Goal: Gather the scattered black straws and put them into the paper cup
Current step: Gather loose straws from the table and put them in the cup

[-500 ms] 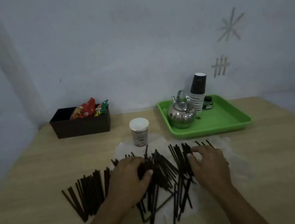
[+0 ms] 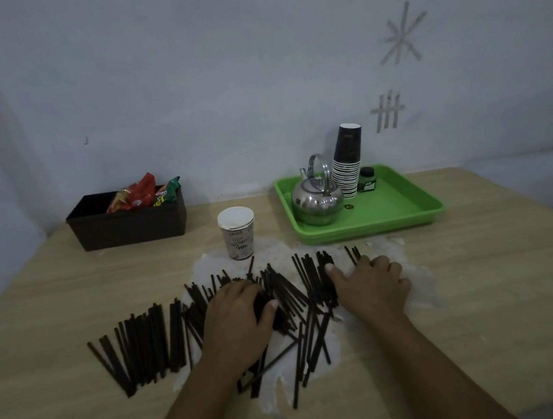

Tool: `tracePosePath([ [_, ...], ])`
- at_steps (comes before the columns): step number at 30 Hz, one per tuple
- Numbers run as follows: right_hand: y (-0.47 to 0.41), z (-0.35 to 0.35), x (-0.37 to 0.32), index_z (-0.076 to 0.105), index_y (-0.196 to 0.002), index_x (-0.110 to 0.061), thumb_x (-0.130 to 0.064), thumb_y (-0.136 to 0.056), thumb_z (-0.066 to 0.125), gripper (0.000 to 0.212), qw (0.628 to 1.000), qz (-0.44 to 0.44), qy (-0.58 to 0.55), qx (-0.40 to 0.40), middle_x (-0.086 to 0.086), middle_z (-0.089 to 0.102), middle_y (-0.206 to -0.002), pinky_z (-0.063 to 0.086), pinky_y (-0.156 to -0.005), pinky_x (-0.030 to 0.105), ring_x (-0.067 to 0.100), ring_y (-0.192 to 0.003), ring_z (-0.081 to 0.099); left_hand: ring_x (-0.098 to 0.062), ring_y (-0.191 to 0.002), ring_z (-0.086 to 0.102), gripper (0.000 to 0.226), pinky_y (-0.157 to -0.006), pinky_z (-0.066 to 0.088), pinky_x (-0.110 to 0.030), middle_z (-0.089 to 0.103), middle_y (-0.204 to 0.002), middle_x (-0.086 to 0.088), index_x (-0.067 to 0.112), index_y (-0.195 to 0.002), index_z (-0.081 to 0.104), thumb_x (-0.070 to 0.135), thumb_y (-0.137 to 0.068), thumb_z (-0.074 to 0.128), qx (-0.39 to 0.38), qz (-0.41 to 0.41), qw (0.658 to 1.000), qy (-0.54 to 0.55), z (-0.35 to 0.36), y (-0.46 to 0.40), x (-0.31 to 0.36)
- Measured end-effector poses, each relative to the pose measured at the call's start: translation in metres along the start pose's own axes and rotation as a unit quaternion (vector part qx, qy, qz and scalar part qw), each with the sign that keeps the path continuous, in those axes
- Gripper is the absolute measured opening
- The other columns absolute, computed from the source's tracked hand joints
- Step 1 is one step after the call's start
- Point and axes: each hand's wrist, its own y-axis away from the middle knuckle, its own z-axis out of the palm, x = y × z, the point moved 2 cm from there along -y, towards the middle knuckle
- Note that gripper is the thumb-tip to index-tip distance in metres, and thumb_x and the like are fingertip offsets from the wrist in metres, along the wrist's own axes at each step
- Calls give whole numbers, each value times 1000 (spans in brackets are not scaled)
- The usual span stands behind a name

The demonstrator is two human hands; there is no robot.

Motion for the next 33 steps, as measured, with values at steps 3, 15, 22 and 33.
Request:
tracePosePath([
  [3,2,2,-13,49,-136,-12,-80,-85,22,89,1000,-11,-2,-20,17,44,-138,32,-101,48,35,-127,37,-17,-108,52,41,-96,43,-37,63,-112,4,22,-109,64,51,-85,47,3,2,1000,5,1,2,-2],
  [15,9,3,-57,49,-131,-13,-75,-80,51,81,996,-61,-41,-41,13,49,-135,40,-96,44,32,-125,44,-17,-114,50,42,-99,41,-39,62,-118,2,22,-112,64,50,-86,45,9,4,1000,21,3,6,-5],
  [22,6,4,-64,61,-115,-10,-59,-84,62,57,995,-76,-52,-44,12,56,-123,46,-89,38,30,-115,53,-16,-112,50,41,-97,42,-38,62,-117,3,22,-112,64,49,-87,45,8,8,1000,22,6,6,-6],
  [33,1,11,-86,60,-111,-4,-9,-90,56,22,988,-119,-34,-88,16,61,-120,48,-87,33,30,-111,59,-17,-112,51,39,-97,42,-38,62,-117,3,22,-109,65,47,-87,46,14,14,1000,23,7,4,-7],
])
